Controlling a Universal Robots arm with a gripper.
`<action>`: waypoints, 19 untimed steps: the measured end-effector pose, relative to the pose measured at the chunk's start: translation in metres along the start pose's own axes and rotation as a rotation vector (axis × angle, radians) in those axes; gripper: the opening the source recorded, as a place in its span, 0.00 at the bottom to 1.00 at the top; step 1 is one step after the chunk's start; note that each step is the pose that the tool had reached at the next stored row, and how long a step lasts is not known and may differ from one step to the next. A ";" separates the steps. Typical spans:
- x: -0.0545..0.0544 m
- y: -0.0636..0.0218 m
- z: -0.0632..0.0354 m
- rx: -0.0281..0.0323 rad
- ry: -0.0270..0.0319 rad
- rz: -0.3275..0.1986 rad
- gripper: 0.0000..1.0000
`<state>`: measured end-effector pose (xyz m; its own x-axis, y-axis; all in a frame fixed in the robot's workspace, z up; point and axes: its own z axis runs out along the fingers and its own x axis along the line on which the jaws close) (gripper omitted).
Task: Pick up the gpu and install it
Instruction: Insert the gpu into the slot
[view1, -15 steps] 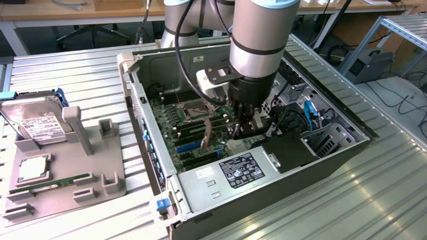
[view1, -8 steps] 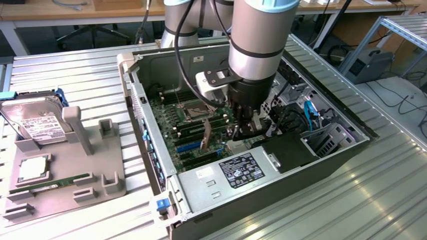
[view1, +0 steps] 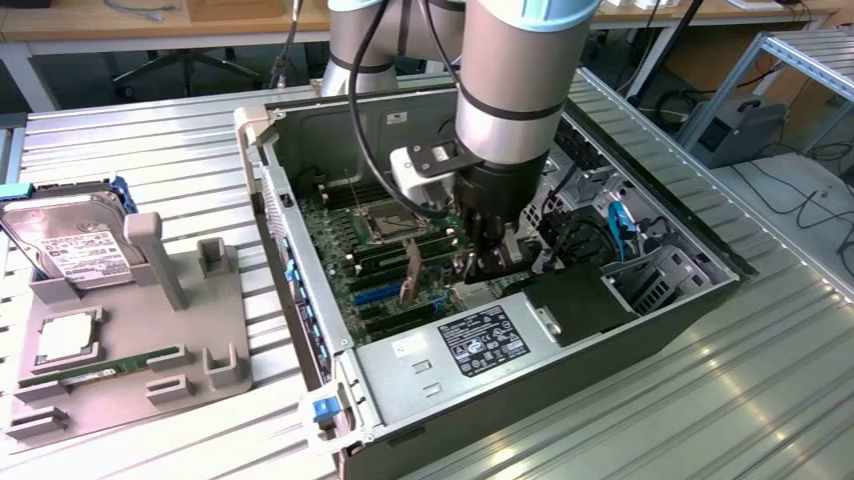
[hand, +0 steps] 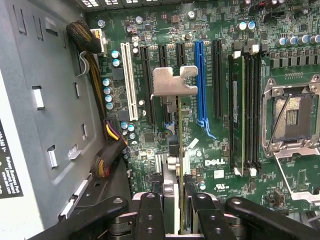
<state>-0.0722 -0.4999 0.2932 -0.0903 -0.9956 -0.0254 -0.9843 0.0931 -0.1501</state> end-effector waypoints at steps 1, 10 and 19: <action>0.000 0.0002 0.0005 0.0000 0.0001 0.000 0.27; 0.000 0.0015 0.0036 0.0000 0.0000 0.000 0.27; 0.000 0.0030 0.0076 0.0000 0.0000 0.000 0.27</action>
<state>-0.0741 -0.4999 0.2853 -0.0903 -0.9956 -0.0254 -0.9843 0.0931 -0.1501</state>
